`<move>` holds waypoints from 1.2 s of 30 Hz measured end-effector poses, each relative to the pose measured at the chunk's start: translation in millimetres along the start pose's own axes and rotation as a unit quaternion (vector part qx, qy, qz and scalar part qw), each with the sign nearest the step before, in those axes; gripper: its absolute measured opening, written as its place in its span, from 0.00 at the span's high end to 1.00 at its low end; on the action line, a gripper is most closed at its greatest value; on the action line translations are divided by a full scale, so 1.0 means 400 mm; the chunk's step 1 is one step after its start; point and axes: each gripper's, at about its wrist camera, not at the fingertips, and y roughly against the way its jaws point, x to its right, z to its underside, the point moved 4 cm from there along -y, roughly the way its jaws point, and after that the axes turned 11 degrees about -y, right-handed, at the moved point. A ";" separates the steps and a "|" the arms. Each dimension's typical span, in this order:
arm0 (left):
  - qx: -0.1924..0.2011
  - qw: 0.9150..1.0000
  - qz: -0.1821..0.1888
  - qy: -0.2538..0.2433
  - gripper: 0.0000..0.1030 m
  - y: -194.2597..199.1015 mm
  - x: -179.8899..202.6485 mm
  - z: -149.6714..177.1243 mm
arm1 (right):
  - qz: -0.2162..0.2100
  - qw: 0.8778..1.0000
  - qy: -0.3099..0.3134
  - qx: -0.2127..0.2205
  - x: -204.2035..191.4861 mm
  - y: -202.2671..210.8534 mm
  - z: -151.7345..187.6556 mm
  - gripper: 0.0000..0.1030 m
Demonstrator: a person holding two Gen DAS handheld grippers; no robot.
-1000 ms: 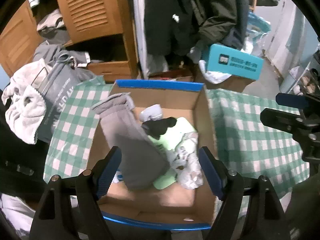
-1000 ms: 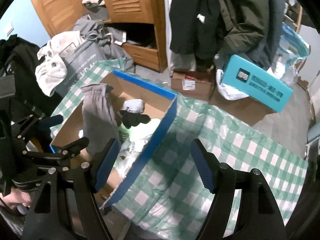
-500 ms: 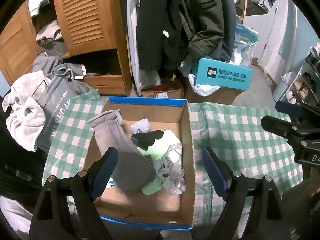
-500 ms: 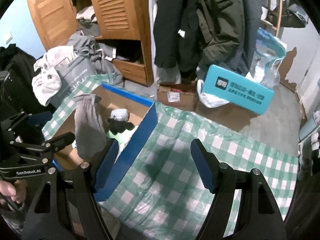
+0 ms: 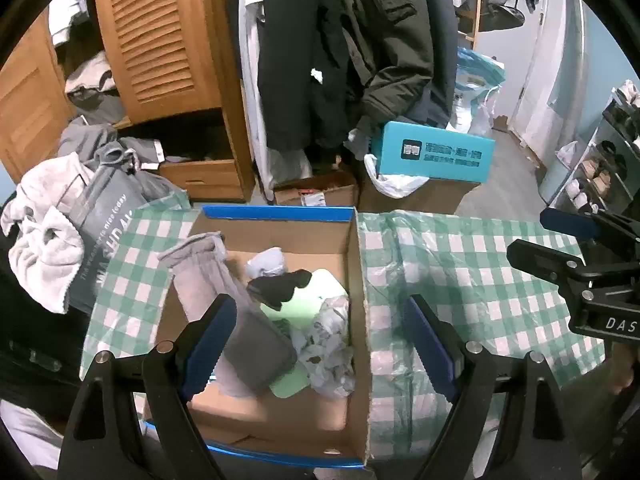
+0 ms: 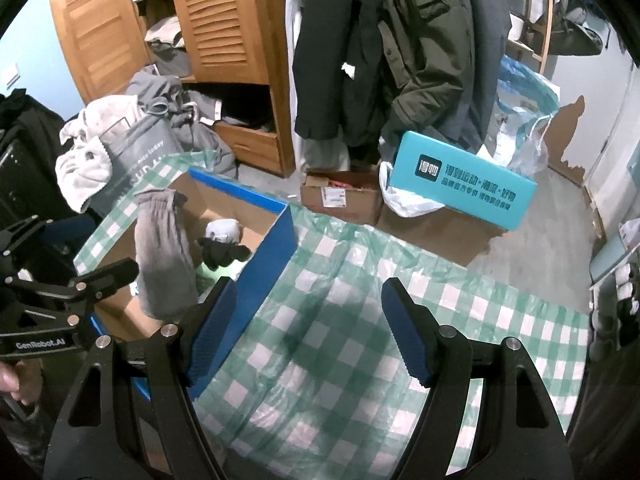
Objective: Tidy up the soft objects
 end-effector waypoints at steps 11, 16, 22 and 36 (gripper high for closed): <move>0.002 1.000 -0.004 -0.005 0.16 0.007 0.013 -0.002 | 0.001 1.000 0.001 -0.003 -0.004 0.000 -0.001 0.28; 0.002 1.000 -0.007 -0.002 0.16 0.008 0.005 -0.004 | 0.000 1.000 0.000 -0.003 -0.004 -0.001 0.000 0.28; -0.003 1.000 -0.005 -0.004 0.15 0.003 0.005 -0.002 | 0.000 1.000 0.002 -0.003 -0.002 -0.001 0.000 0.28; -0.007 1.000 -0.003 -0.008 0.15 0.002 0.009 0.002 | 0.002 1.000 0.002 -0.006 0.001 -0.004 0.001 0.28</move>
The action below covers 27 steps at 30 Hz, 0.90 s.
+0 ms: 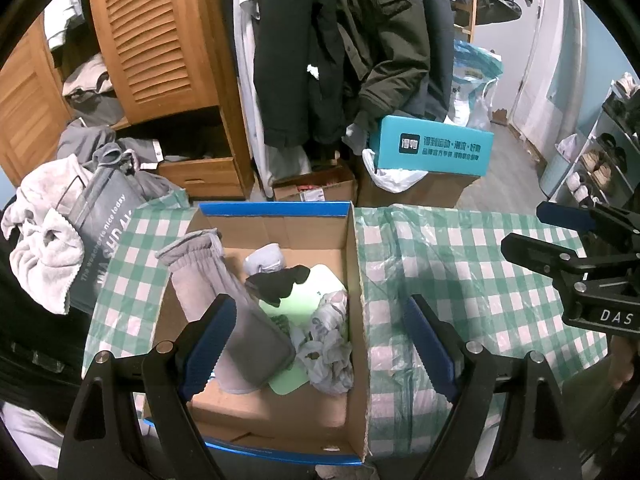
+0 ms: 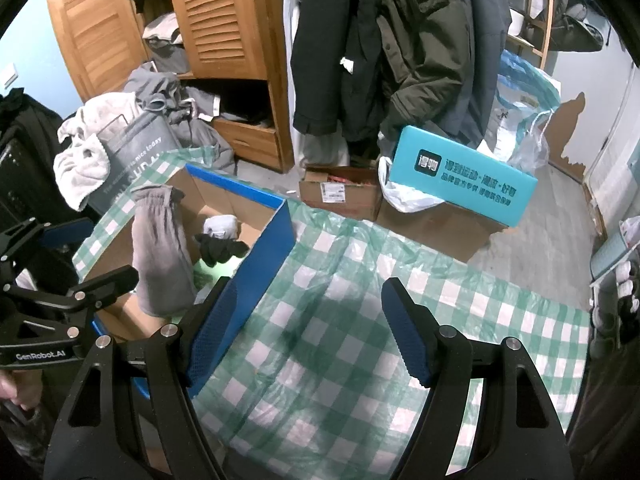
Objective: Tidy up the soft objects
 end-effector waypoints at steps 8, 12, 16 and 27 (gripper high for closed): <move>-0.008 1.000 -0.008 -0.003 0.15 -0.005 -0.001 0.001 | 0.000 1.000 -0.001 0.000 0.004 -0.003 0.001 0.28; -0.014 1.000 -0.009 -0.001 0.15 -0.007 -0.003 0.005 | 0.000 1.000 0.000 -0.001 0.003 -0.003 0.001 0.28; -0.010 1.000 -0.012 -0.005 0.15 -0.004 -0.005 0.006 | 0.002 1.000 -0.001 -0.002 0.017 -0.007 0.006 0.28; -0.005 0.999 -0.028 -0.025 0.14 0.000 0.009 0.004 | 0.002 1.000 0.001 -0.003 0.024 -0.009 0.008 0.28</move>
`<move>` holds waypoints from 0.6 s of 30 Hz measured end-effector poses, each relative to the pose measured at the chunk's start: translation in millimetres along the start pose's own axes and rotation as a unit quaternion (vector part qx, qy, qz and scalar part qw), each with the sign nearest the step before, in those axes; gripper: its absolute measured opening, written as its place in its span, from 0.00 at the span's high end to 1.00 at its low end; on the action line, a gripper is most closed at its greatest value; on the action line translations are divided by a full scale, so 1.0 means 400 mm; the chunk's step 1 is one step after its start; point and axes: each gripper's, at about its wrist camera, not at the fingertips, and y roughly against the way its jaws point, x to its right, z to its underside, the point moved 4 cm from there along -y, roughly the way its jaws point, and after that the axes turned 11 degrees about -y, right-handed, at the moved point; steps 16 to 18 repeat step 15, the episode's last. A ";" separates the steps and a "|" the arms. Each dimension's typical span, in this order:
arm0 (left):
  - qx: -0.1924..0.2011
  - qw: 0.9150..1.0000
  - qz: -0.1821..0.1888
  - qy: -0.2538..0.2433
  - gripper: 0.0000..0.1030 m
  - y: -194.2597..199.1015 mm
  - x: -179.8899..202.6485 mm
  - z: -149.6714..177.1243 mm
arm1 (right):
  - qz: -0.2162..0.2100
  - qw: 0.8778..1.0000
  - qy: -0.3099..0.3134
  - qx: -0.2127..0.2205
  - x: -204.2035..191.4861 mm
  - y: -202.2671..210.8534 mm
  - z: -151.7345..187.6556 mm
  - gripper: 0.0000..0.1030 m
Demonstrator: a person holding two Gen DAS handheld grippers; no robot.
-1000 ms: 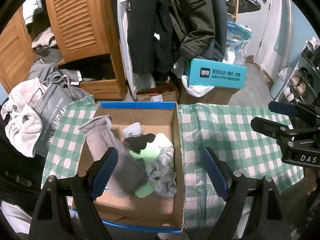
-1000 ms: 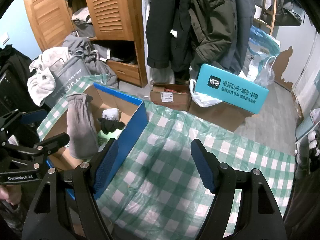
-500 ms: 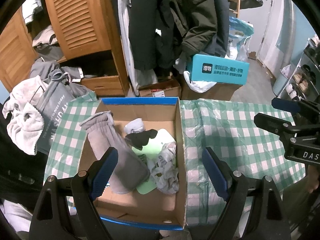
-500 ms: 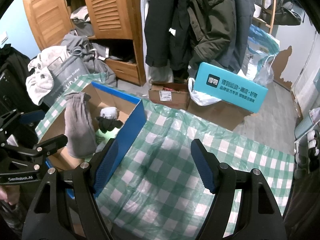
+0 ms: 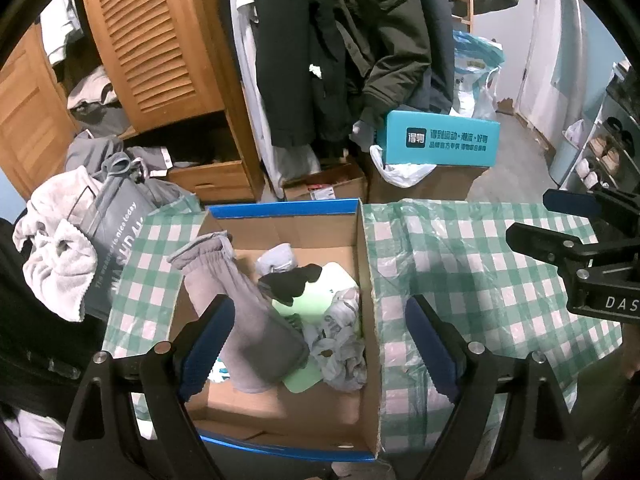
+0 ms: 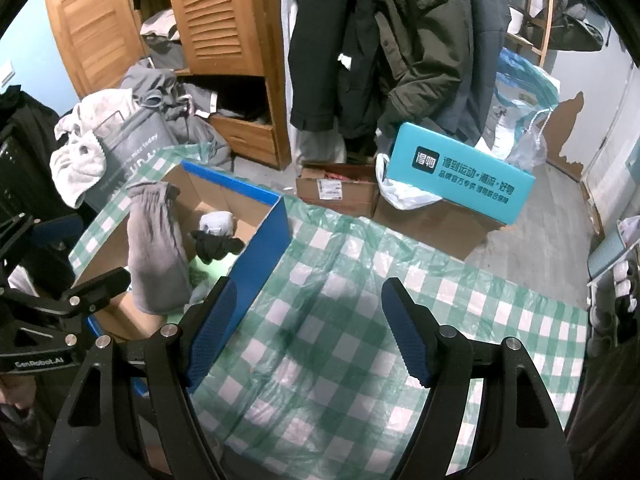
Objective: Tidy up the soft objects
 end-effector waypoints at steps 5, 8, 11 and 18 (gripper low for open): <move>0.005 1.000 0.002 -0.003 0.14 0.004 0.004 -0.004 | 0.001 1.000 0.000 -0.002 0.005 -0.003 0.004 0.28; 0.005 1.000 -0.004 -0.010 0.14 0.004 0.006 -0.005 | 0.000 1.000 -0.001 -0.002 -0.001 -0.004 0.001 0.28; 0.004 1.000 -0.003 -0.014 0.14 0.004 0.012 -0.005 | 0.001 1.000 0.000 -0.001 -0.002 -0.004 0.001 0.28; 0.006 1.000 -0.004 -0.015 0.14 0.006 0.011 -0.008 | 0.002 1.000 -0.001 -0.001 0.001 -0.005 0.004 0.28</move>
